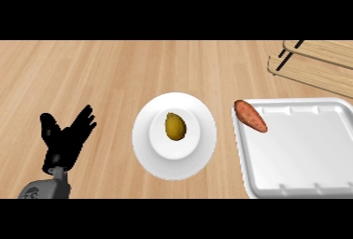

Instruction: Pick the eggplant from the tray and place it in the tiered shelf

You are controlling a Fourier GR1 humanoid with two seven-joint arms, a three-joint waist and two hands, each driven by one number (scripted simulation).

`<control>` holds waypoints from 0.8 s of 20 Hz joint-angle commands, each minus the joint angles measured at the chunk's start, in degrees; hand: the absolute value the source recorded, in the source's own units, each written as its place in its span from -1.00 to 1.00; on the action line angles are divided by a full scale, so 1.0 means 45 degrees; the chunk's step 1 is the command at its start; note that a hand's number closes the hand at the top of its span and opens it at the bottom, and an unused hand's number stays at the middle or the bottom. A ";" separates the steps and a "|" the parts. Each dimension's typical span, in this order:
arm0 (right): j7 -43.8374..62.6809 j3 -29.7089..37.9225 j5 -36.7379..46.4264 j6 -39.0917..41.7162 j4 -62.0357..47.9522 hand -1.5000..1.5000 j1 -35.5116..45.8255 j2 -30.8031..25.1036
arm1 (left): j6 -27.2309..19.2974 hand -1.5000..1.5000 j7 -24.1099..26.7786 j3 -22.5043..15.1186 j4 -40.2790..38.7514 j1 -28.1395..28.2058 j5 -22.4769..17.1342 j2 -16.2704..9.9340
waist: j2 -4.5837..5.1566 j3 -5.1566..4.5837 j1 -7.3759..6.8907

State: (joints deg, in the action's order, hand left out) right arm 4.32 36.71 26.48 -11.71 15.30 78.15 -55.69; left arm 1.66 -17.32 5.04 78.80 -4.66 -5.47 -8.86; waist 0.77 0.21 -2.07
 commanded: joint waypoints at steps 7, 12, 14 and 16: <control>0.0485 0.1485 -0.1071 -0.0717 -0.0235 -1.00 -0.1153 -0.2719 | 0.0072 0.00 0.0398 0.0246 -0.0368 0.0274 -0.0067 -0.0027 | 0.0004 -0.0015 0.0186; -0.0005 0.2120 -0.1879 0.1157 -0.0491 -1.00 -0.2243 -0.3802 | -0.0153 0.00 0.0250 0.0095 -0.0445 0.0437 0.0157 0.0158 | -0.0047 -0.0011 0.0299; -0.0477 0.2574 -0.2354 0.2163 -0.0670 -1.00 -0.3001 -0.4358 | -0.0086 0.00 0.0185 0.0220 -0.0285 0.0449 0.0071 0.0010 | -0.0089 -0.0004 0.0448; -0.0344 0.2535 -0.2387 0.1773 -0.0691 -1.00 -0.3131 -0.4137 | 0.0006 0.00 -0.0043 0.0028 0.0101 0.0552 0.0026 0.0114 | -0.0054 -0.0006 0.0209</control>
